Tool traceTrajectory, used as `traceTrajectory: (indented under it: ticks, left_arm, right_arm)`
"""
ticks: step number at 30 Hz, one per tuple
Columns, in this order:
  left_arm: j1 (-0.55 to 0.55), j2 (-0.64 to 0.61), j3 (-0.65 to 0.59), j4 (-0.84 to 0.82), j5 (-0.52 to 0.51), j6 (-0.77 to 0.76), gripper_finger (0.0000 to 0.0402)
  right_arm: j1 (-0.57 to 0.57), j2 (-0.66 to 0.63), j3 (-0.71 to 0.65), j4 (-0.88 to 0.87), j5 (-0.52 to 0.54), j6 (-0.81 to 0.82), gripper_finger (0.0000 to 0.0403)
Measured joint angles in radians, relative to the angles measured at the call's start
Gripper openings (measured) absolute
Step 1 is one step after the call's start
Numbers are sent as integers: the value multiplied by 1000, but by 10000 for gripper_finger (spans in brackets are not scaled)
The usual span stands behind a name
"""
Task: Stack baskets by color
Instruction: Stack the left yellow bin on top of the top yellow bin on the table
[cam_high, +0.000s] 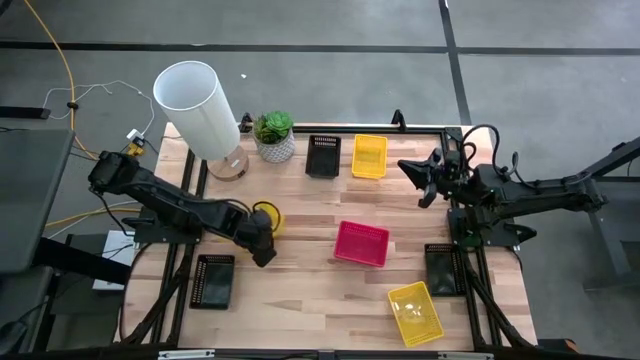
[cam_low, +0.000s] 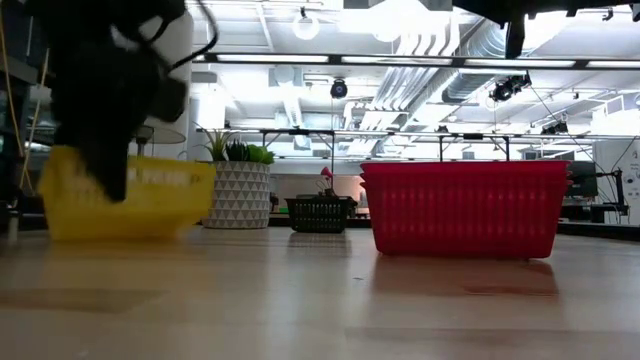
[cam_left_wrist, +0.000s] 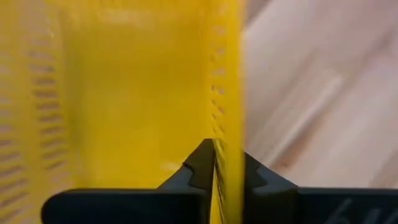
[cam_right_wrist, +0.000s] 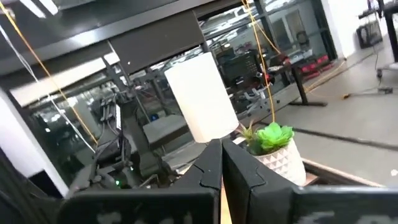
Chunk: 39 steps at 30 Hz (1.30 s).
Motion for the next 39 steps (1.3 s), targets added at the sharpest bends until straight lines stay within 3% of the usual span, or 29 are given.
traceTrajectory:
  ticks: [8, 15, 18, 23, 28, 33, 39]
  left_arm:
    - [55, 21, 220, -67, 58, 315, 1]
    - [150, 146, 470, -197, -11, 578, 0]
    - [184, 224, 574, -229, -50, 691, 0]
    - [209, 356, 722, -267, -161, 855, 0]
    - [209, 440, 799, -262, -197, 970, 0]
    - [209, 483, 813, -255, -198, 995, 0]
    - [209, 487, 813, -206, -226, 995, 0]
  right_arm:
    - [0, 72, 0, 7, -5, 285, 0]
    - [0, 249, 45, -51, -27, 417, 22]
    - [-5, 345, 145, -187, -65, 466, 61]
    - [-62, 515, 370, -660, -67, 623, 142]
    - [-120, 660, 542, -904, -132, 649, 201]
    - [-143, 758, 630, -911, -198, 626, 221]
    - [-160, 855, 641, -920, -231, 676, 222]
